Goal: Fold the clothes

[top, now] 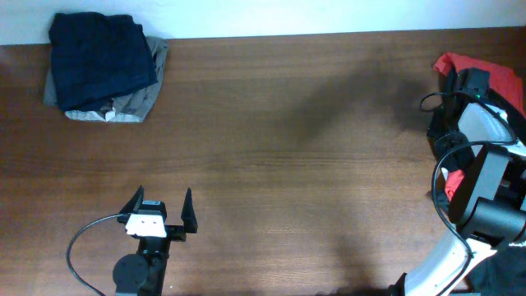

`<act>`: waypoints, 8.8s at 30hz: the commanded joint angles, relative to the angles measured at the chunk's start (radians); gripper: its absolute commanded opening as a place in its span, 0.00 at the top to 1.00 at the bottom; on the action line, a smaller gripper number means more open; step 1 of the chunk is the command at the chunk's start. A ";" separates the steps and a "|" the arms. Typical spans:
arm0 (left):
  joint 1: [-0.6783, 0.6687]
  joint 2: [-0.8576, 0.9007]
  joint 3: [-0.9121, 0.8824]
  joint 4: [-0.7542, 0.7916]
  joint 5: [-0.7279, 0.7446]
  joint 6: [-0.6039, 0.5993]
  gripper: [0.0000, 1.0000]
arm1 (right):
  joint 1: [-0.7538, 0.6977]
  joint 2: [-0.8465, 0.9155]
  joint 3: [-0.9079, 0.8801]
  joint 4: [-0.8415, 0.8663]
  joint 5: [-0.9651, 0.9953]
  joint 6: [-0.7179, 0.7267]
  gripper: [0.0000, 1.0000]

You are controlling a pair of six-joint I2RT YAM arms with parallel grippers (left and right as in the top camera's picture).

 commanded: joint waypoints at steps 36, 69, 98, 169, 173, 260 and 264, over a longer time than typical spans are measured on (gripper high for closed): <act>0.005 -0.006 -0.002 -0.006 -0.003 0.013 0.01 | 0.000 -0.076 0.017 -0.023 -0.010 0.019 0.32; 0.005 -0.006 -0.002 -0.006 -0.003 0.013 0.01 | -0.071 0.018 0.018 0.040 -0.016 0.016 0.96; 0.005 -0.006 -0.002 -0.006 -0.003 0.013 0.01 | 0.247 -0.470 0.018 0.072 -0.679 0.182 0.96; 0.005 -0.006 -0.002 -0.006 -0.003 0.013 0.01 | 0.148 -0.063 0.785 -1.030 -0.192 0.599 0.01; 0.005 -0.006 -0.002 -0.006 -0.003 0.013 0.01 | 0.110 -0.063 0.688 -1.030 -0.196 0.698 0.01; 0.005 -0.006 -0.002 -0.006 -0.003 0.013 0.01 | 0.329 0.262 0.282 0.615 -0.660 0.847 0.96; 0.005 -0.006 -0.002 -0.006 -0.003 0.013 0.01 | 0.349 0.380 0.519 0.502 -0.771 0.749 0.96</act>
